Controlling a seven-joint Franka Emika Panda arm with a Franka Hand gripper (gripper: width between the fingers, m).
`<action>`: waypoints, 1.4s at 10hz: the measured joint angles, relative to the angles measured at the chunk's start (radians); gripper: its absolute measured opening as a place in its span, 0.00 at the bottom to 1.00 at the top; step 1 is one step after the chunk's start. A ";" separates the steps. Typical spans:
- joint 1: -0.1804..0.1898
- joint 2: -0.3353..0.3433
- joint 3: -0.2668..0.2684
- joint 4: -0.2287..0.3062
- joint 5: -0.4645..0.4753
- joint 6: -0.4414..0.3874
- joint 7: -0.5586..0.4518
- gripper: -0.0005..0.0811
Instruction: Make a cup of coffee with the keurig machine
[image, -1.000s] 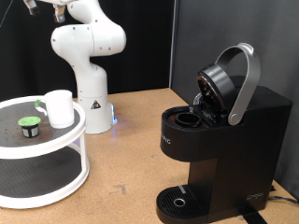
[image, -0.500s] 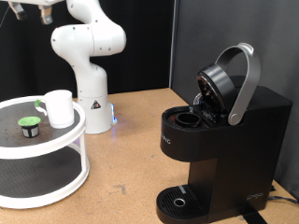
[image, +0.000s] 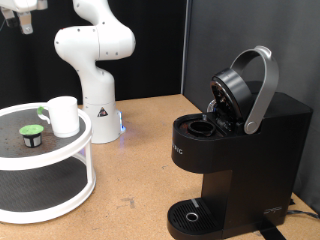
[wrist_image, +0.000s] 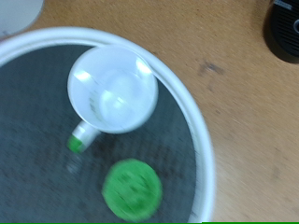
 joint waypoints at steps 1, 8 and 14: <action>0.000 0.029 -0.001 0.030 0.002 -0.050 0.000 0.99; -0.097 -0.050 0.035 -0.087 -0.006 0.075 0.307 0.99; -0.070 -0.097 0.010 -0.115 -0.028 0.063 0.066 0.99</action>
